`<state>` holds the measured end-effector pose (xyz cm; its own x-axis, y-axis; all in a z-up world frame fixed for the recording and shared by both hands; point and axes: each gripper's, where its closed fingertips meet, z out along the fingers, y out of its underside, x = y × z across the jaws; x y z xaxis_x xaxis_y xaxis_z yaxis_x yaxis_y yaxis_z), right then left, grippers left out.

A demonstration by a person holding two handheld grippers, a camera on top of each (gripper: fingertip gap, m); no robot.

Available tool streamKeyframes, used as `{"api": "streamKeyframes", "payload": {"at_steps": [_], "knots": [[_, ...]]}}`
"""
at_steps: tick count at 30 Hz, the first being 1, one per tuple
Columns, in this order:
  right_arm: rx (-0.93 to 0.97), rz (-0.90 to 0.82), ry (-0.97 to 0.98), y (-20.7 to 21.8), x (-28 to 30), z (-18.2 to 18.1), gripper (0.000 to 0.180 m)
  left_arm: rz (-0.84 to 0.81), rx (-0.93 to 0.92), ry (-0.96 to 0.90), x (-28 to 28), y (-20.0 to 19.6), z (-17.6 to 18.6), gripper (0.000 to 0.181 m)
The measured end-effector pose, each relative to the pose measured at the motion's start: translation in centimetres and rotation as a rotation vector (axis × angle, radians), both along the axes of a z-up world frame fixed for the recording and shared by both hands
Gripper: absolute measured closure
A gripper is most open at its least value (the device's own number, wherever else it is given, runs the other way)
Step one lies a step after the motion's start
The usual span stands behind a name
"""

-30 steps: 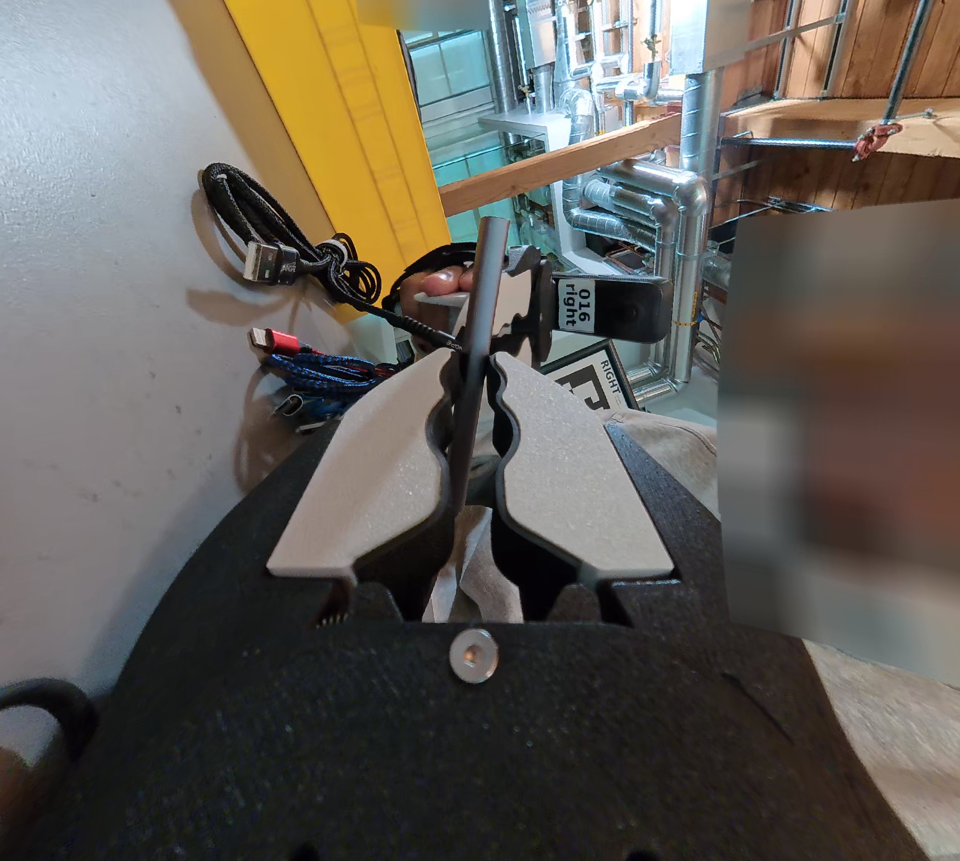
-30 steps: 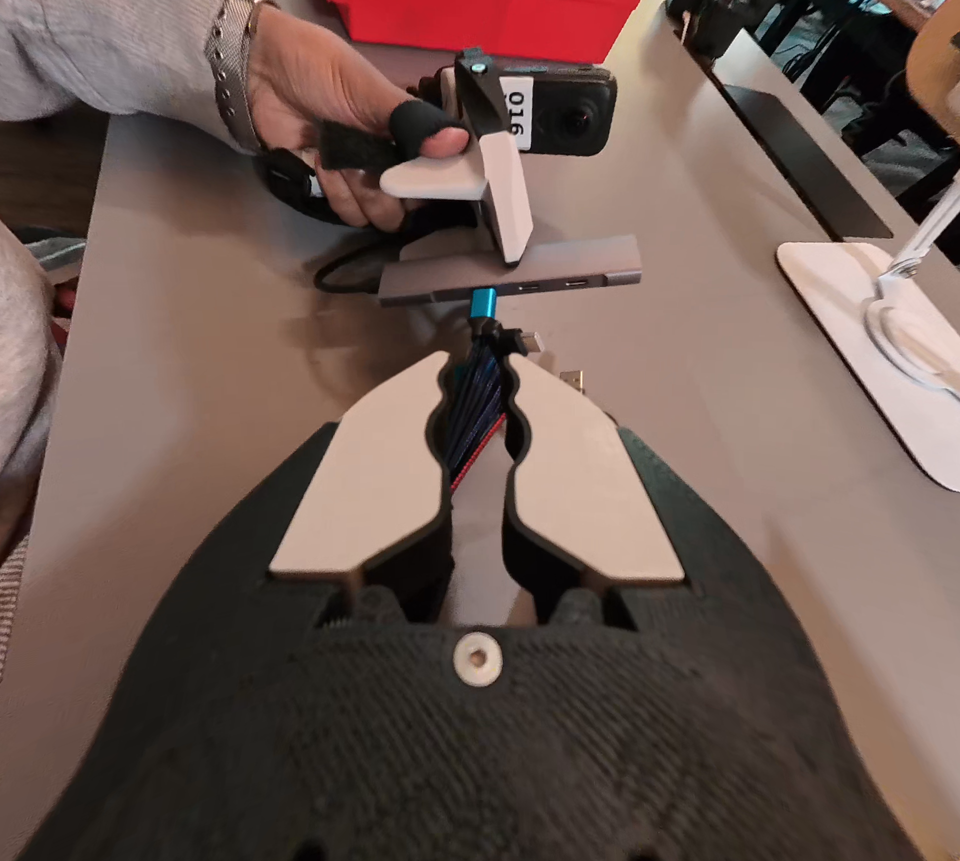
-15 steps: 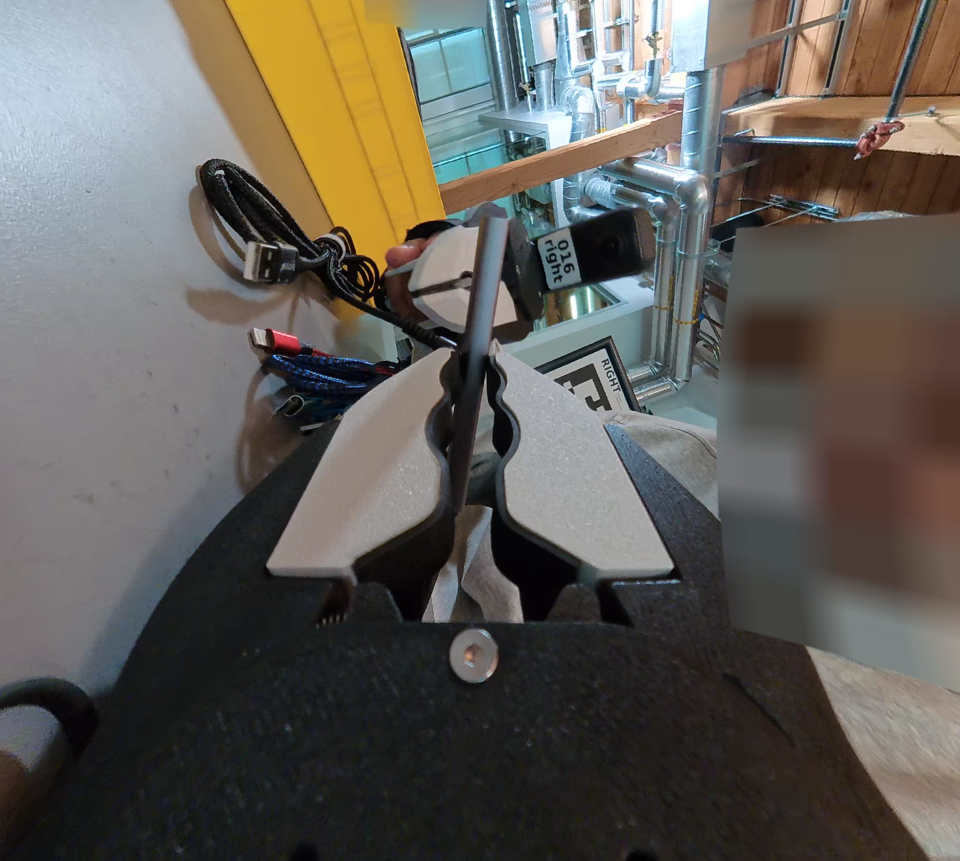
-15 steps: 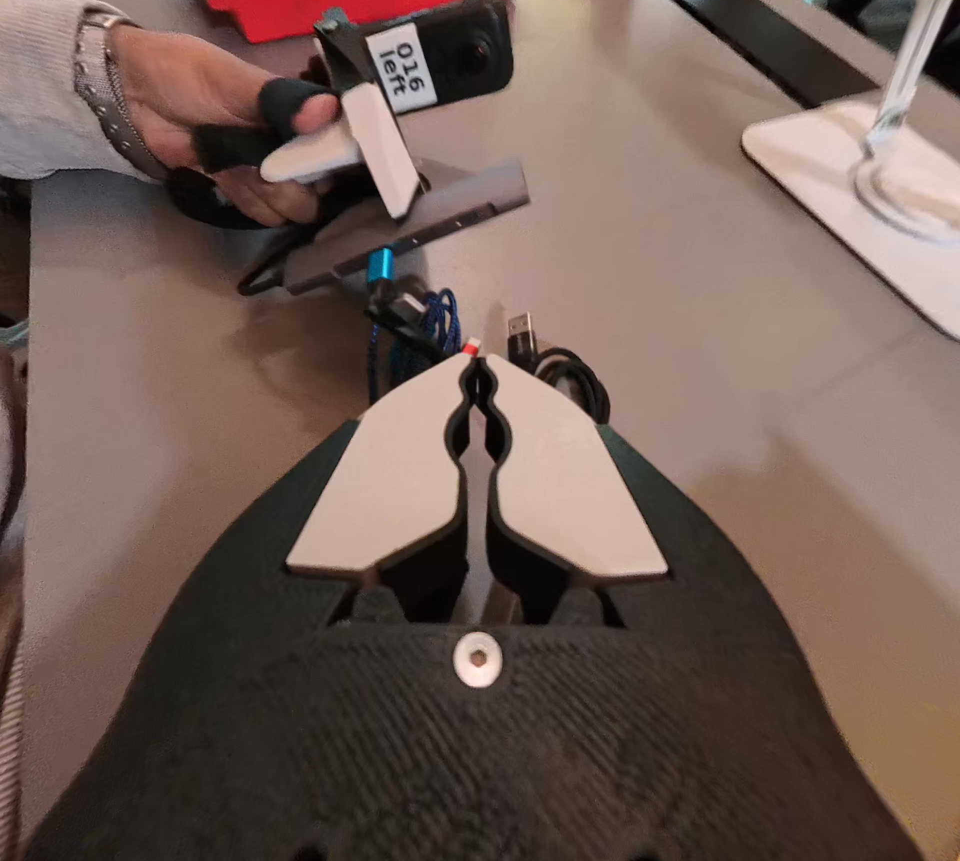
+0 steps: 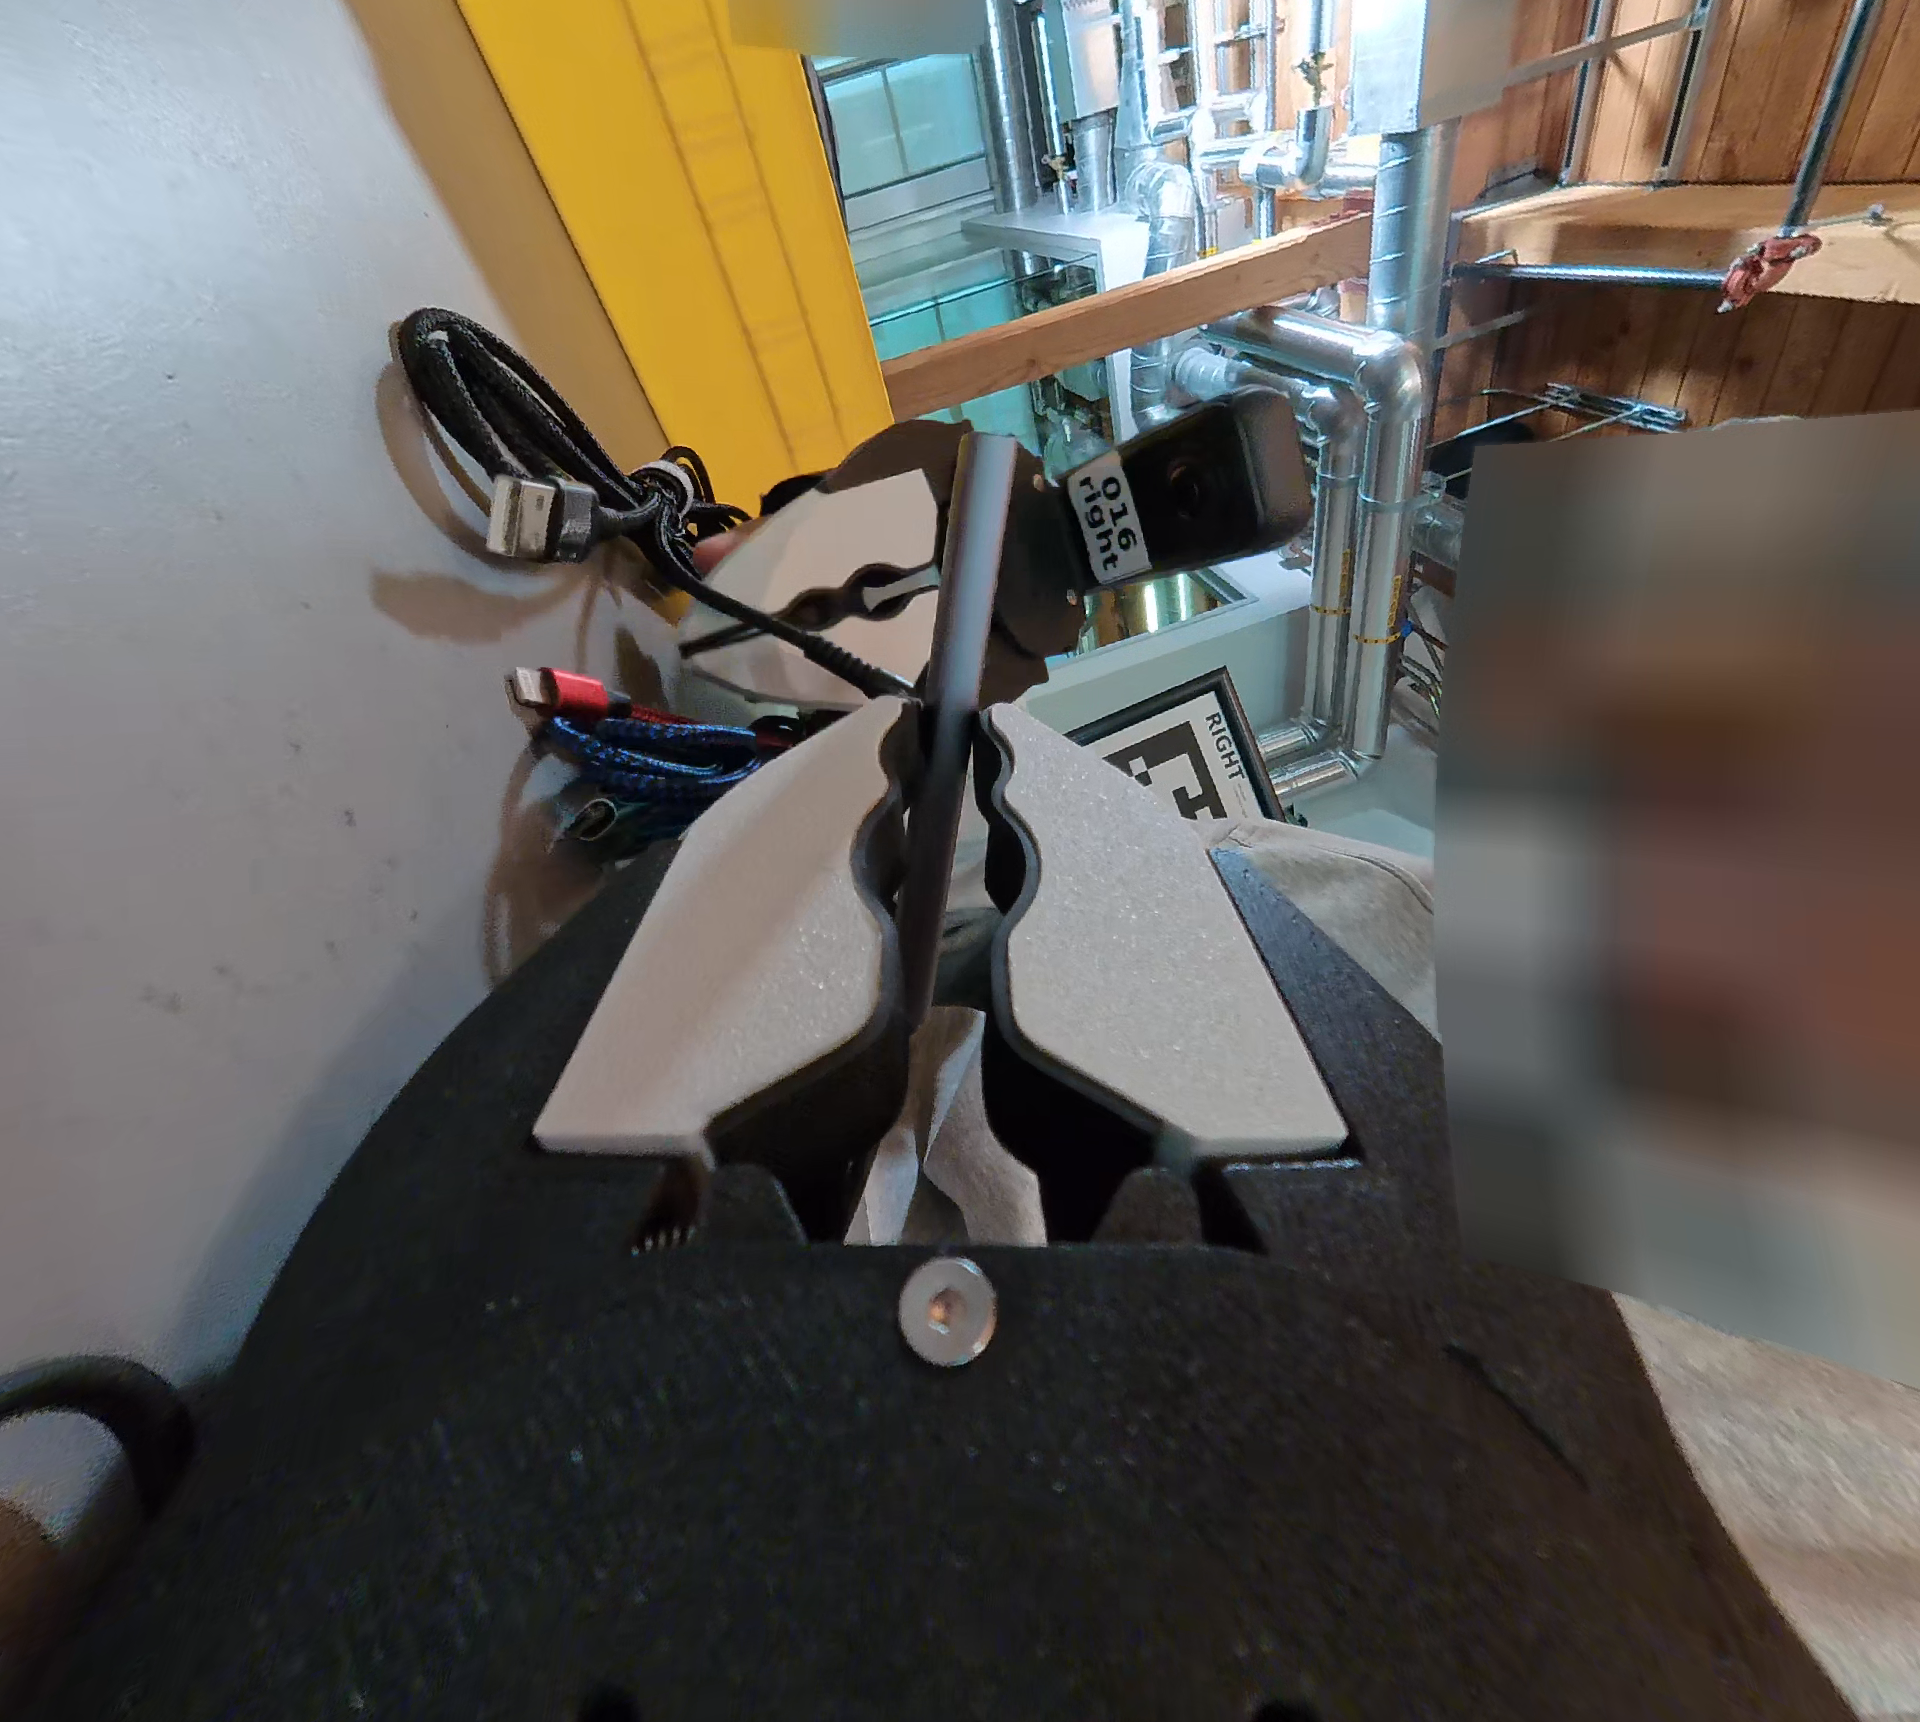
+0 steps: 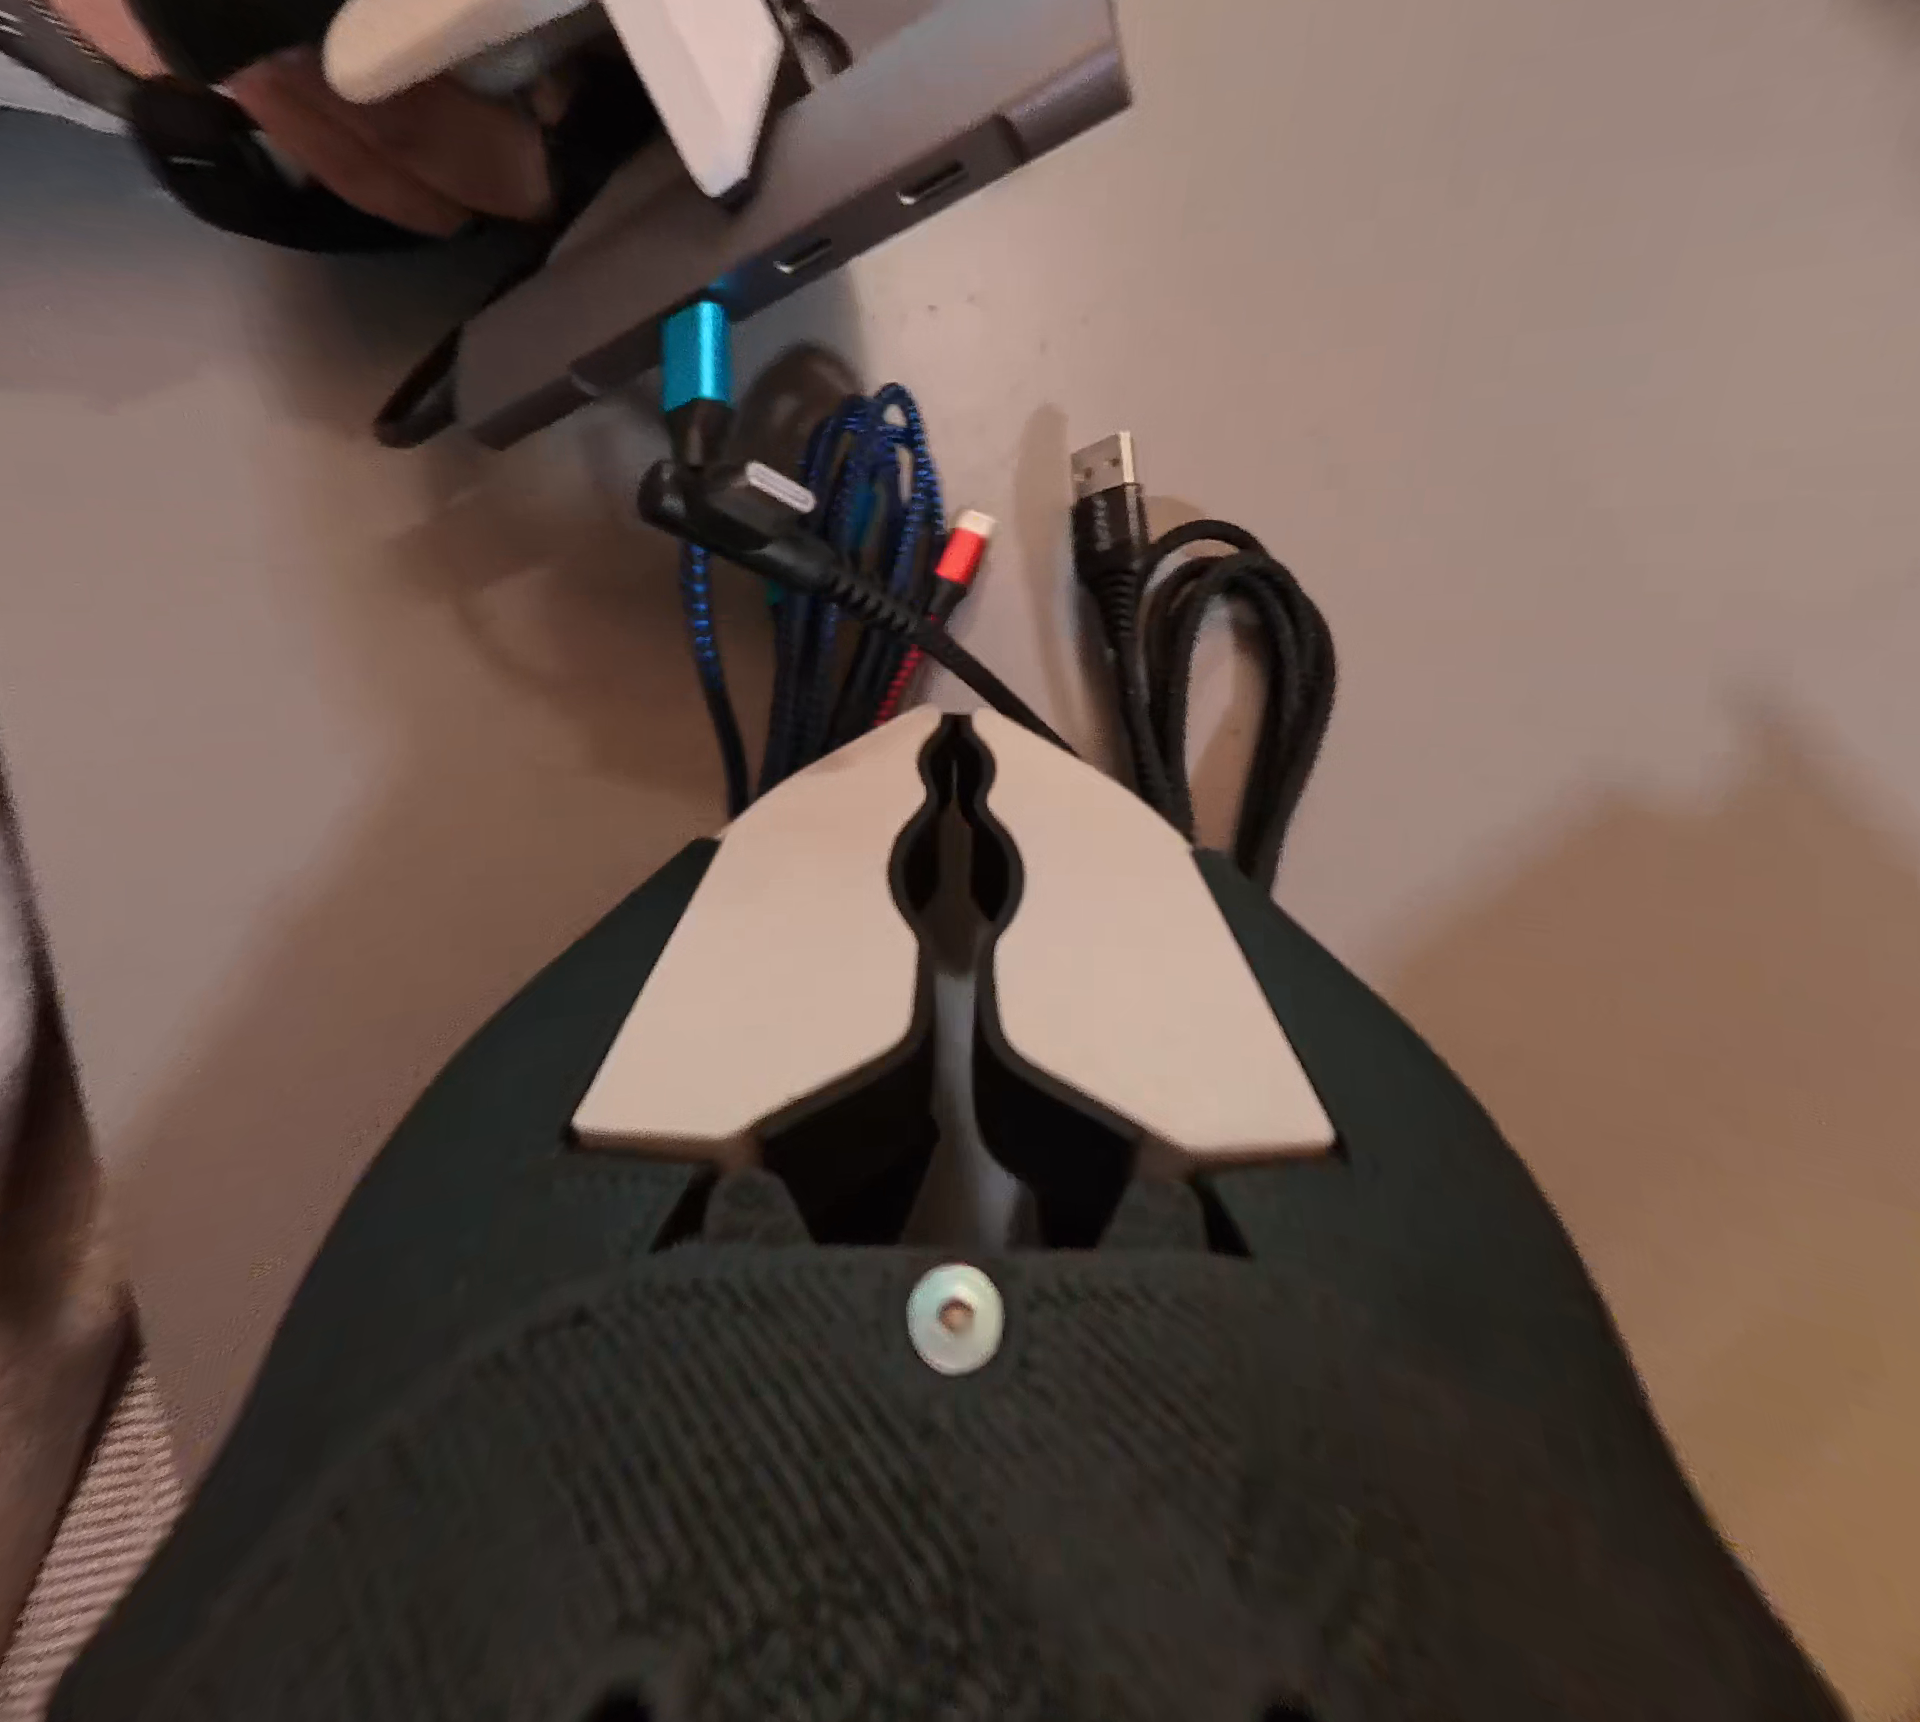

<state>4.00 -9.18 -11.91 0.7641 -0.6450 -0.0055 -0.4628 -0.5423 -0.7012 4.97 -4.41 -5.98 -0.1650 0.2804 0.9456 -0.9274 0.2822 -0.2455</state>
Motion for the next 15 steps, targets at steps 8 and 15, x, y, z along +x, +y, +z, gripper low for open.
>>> {"api": "streamKeyframes", "payload": {"at_steps": [8,15], "knots": [[-0.185,-0.14,-0.128,-3.1,2.1,-0.4,0.17,0.001,0.001,-0.001,0.0,0.0,0.0,0.171],[-0.403,-0.113,-0.315,-5.8,3.5,-0.7,0.17,0.002,0.001,-0.002,0.0,0.0,0.0,0.171]]}}
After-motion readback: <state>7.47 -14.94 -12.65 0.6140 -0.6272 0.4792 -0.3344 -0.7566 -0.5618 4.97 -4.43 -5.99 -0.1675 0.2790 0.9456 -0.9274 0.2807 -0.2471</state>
